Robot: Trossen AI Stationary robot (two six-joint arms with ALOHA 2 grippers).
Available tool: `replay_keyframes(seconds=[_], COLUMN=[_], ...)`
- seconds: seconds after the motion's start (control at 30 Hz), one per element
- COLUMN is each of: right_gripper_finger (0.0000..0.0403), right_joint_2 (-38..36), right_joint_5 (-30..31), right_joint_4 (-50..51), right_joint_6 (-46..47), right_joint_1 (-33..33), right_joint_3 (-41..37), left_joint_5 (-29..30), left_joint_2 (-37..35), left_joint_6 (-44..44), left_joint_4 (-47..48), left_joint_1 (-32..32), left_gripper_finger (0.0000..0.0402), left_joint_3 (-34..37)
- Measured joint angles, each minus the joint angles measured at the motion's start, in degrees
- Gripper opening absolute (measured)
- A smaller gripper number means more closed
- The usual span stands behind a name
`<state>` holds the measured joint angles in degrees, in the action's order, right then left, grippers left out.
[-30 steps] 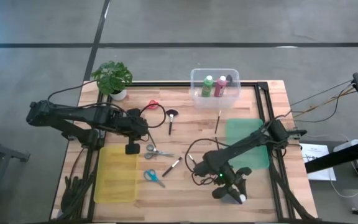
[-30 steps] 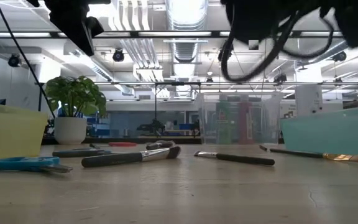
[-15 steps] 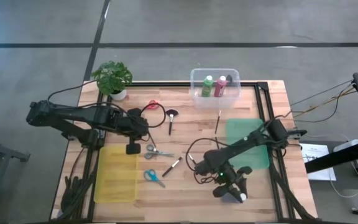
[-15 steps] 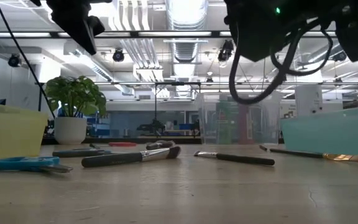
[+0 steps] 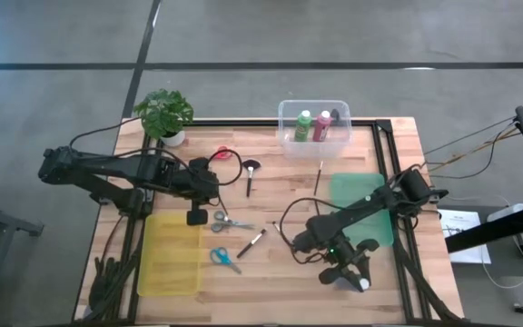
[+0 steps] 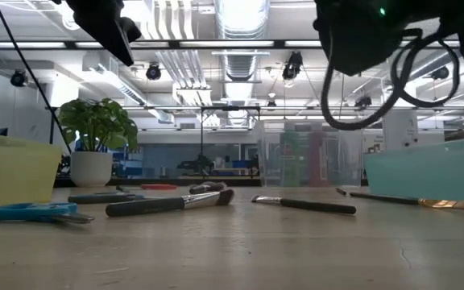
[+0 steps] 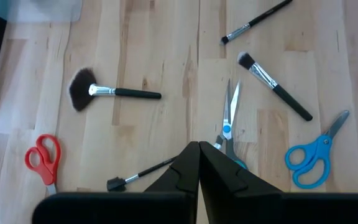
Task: Pick & Place Paint Supplies
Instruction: Put the blue paint bottle into the transparent bin
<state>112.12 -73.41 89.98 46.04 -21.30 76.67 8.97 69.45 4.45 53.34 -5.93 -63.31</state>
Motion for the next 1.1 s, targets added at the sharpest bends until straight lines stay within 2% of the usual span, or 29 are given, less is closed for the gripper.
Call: replay_keyframes(seconds=[0.53,1.03,1.1], right_gripper_finger=[0.0113,0.0113,0.0125], right_joint_2=[-1.4,0.9,1.2], right_joint_5=[-1.2,-4.5,-4.2], right_joint_4=[0.0,-0.3,-0.4], right_joint_6=[-3.1,-10.6,-10.3], right_joint_1=[1.7,1.7,1.7], right_joint_3=[-3.2,-4.3,-4.3], left_joint_5=[0.0,0.0,0.0], left_joint_2=[0.0,0.0,0.0], left_joint_6=[1.4,1.6,1.6], left_joint_4=[-0.9,-0.9,-0.9], left_joint_1=[0.0,0.0,0.0], left_gripper_finger=[0.0018,0.0018,0.0018], left_joint_3=[0.0,0.0,0.0])
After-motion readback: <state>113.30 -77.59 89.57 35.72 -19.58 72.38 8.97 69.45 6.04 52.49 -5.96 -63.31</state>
